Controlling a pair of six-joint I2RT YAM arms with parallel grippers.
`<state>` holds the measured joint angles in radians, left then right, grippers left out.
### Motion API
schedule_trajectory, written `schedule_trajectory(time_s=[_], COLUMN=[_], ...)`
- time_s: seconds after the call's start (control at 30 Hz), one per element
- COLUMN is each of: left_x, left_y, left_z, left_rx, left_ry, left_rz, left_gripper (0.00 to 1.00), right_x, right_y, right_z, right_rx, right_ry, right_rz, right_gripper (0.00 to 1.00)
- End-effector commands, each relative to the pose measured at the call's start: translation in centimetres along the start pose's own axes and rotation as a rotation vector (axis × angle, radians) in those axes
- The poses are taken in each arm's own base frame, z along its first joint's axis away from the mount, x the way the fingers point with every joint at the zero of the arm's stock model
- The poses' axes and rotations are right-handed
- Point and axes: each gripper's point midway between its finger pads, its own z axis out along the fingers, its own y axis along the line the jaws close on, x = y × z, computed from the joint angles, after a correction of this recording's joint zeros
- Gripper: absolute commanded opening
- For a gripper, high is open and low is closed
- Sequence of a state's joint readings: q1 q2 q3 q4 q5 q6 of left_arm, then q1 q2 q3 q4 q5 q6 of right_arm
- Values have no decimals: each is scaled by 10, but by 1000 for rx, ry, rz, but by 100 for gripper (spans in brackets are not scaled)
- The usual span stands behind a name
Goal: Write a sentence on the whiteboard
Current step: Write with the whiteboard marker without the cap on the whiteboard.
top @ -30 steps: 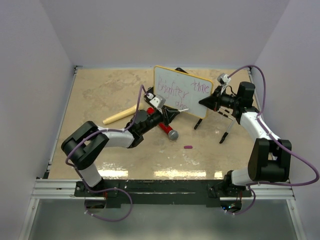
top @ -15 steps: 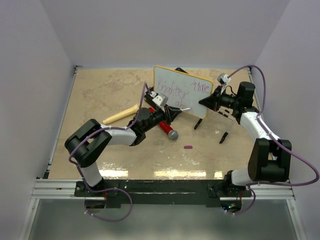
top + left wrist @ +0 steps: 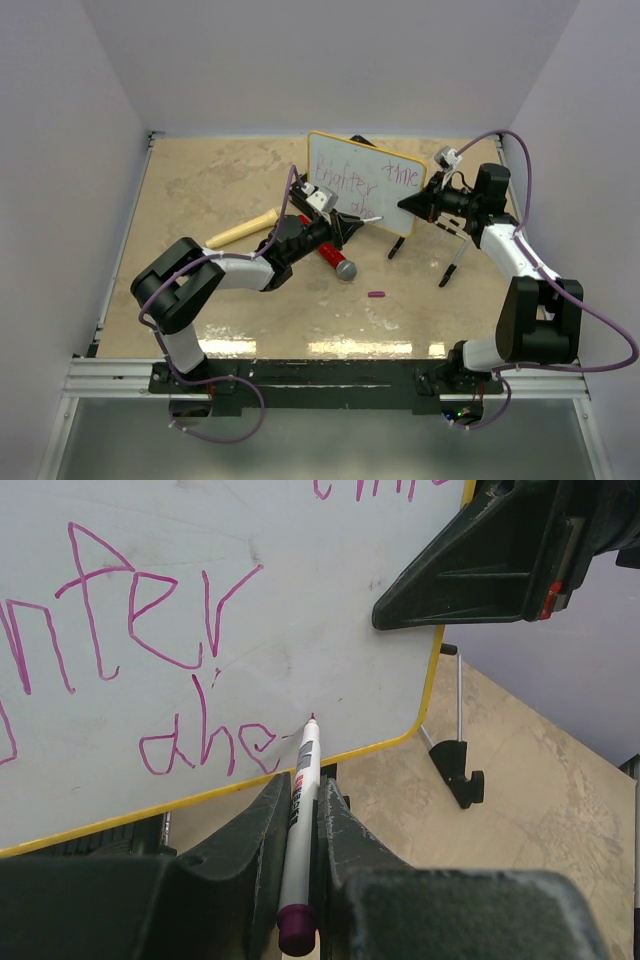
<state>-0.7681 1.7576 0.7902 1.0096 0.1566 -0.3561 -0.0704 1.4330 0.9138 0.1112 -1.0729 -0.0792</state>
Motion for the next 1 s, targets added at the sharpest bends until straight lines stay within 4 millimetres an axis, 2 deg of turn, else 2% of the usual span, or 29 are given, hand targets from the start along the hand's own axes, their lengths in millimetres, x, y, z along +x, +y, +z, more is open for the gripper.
schedule_trajectory(time_s=[0.0,0.4,0.77,0.97], left_x=[-28,-37,-32,-22], left_y=[2,10,18,22], left_z=[5,-1,-6,-6], left_rx=[-19,-42,-65,-72], left_ry=[-83,-111,-100,-72], left_rz=[32,34,31,29], left_gripper=[0,0,0,0], right_x=[-7,-7,-6,-7], right_y=[12,12,12,12], right_z=[0,0,0,0], right_rx=[-47,-45,-47,-45], right_ry=[-14,-13,-12,-13], right_rz=[-22,-20,-21,-20], right_gripper=[0,0,0,0])
